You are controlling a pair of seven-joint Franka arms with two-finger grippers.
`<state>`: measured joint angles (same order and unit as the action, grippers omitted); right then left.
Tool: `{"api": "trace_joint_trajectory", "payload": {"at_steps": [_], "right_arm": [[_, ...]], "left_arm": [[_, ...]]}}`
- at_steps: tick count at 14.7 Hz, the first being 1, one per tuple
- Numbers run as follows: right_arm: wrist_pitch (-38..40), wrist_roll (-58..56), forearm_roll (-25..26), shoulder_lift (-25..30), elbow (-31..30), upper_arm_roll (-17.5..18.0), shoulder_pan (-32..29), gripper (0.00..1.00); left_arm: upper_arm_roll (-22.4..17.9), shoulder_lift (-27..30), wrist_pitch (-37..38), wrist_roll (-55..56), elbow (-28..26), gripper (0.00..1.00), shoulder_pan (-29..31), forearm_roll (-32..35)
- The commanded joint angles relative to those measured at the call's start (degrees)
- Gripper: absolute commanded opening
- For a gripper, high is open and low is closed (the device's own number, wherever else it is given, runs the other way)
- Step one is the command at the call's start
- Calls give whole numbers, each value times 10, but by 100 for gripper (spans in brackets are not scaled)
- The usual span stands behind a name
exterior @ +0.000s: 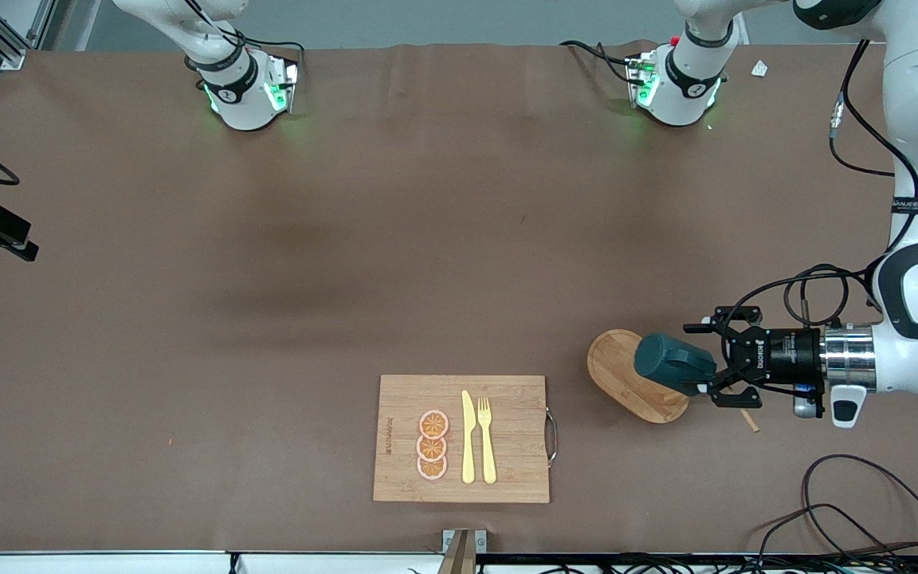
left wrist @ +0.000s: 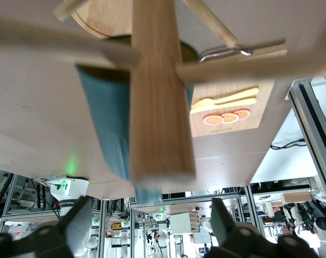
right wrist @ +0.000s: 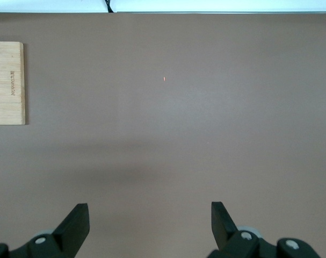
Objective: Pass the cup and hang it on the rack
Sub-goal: 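Open the left gripper and release the mug on the peg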
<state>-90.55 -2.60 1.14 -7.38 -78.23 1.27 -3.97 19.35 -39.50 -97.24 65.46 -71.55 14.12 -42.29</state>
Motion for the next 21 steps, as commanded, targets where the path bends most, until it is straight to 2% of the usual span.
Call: {"api": "trace_joint_trajectory", "payload": {"at_steps": [1,6,9,15,18,21], "right_arm": [[0,-5,-2,7,-3,2,-2,100],[0,-5,-2,7,-3,2,-3,100],[0,-5,-2,7,-3,1,-3,100],[0,-5,-2,7,-3,1,-3,100],[0,-5,-2,7,-3,1,-3,100],[0,-5,-2,7,-3,1,-3,100]], "left_arm": [[0,28,7,-3,3,100,-21,5],[1,54,-15,-14,16,100,-72,87],[2,54,-23,-59,15,100,-89,134],[2,56,-37,-190,15,100,-143,336],[25,95,-22,-219,9,100,-146,442],[40,125,4,-277,9,100,-146,509]]}}
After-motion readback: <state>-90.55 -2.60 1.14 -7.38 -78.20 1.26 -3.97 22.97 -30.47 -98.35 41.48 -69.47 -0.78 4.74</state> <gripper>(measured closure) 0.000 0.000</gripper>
